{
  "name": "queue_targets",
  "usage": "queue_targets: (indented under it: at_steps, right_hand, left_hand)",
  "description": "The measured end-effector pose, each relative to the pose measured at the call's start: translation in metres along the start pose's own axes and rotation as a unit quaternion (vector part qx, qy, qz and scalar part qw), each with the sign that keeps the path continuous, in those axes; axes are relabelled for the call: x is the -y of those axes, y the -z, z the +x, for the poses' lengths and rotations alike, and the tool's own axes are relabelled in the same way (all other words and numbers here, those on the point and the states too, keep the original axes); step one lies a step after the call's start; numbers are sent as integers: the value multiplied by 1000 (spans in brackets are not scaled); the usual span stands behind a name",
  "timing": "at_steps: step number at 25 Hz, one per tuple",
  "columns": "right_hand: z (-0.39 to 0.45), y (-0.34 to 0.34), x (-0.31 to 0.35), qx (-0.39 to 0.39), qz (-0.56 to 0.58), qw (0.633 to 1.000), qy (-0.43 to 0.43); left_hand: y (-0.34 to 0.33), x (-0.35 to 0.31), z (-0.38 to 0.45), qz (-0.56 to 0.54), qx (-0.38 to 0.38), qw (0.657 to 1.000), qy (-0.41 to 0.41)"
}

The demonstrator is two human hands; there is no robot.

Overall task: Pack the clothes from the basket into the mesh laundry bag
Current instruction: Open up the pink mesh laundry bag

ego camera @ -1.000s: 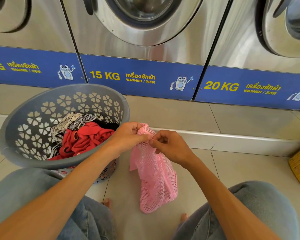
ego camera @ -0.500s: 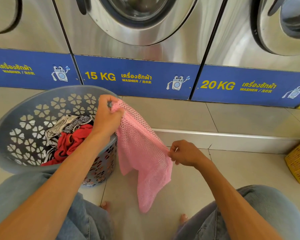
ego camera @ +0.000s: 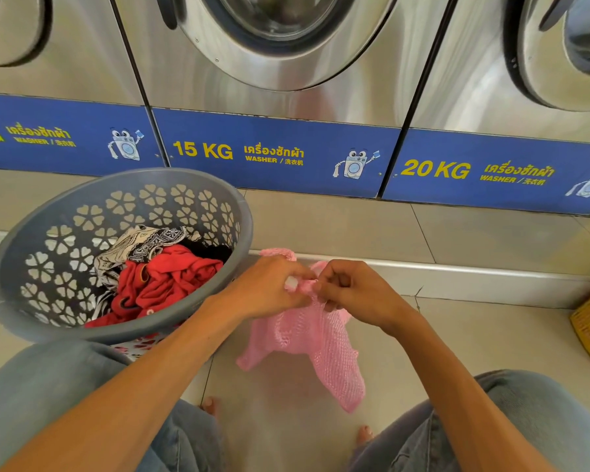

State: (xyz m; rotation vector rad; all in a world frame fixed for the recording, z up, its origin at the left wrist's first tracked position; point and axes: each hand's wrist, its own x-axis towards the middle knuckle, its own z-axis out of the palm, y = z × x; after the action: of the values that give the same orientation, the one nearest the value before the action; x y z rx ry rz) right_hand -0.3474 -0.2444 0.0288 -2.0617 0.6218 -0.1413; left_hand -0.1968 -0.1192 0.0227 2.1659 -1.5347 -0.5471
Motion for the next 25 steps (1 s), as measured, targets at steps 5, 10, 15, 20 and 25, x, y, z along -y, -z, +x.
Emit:
queue_targets:
  at_steps: [5, 10, 15, 20, 25]
  right_hand:
    - [4, 2, -2, -15, -3, 1000, -14]
    - [3, 9, -27, -62, -139, 987, -58]
    - [-2, 14, -49, -44, -248, 962, -104]
    - [-18, 16, -56, 151, -306, 910, -235]
    - [-20, 19, -51, 21, -320, 937, -141]
  left_hand:
    - [5, -6, -1, 58, -84, 994, 33]
    - [40, 4, 1, -11, -226, 970, 85]
    - [60, 5, 4, -113, -342, 926, 114]
    - [57, 3, 6, -141, -361, 916, 105]
    - [39, -11, 1, -98, -239, 964, 68]
